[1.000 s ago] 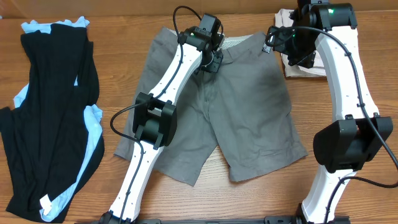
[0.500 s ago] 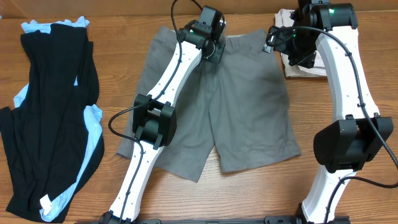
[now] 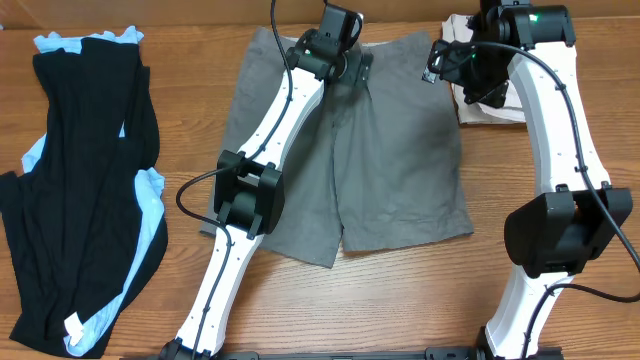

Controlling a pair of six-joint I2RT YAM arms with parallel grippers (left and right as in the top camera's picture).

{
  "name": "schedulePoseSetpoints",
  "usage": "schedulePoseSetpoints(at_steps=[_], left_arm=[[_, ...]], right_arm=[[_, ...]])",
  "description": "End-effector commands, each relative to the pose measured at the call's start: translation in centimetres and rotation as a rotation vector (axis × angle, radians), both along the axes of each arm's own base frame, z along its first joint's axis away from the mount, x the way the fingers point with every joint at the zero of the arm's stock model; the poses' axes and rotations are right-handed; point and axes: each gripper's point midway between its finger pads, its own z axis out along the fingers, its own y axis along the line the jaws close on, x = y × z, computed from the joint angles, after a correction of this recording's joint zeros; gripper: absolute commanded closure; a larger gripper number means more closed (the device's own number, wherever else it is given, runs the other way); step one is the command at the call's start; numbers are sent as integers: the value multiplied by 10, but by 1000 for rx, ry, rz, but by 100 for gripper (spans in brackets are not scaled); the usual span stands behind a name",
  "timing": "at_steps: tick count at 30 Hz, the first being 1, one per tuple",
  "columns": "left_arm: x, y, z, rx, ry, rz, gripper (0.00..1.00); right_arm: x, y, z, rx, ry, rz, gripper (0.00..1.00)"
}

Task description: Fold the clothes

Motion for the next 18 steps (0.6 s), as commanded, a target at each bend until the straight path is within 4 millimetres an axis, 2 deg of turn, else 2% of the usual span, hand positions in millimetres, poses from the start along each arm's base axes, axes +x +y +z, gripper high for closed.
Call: schedulePoseSetpoints(at_steps=[1,6,10,11,12,15,18], left_arm=[[2,26,18,17,10,45,0],[-11,77,87,21,25,107,0],[-27,113,145,-22,14,102,0],[-35,126,169,-44,-1,89,0],[-39,135,183,-56,-11,96,0],[-49,154,211,-54,-42,112,0],[-51,167,223,-29,-73,102,0]], right_arm=[[2,-3,12,-9,-39,0,0],[1,0,12,-1,-36,5,0],[-1,15,15,20,-38,10,0],[-2,23,21,18,-53,-3,0],[-2,27,26,12,-65,-7,0],[-10,38,44,-12,-108,-4,0],[-27,48,68,-32,-145,10,0]])
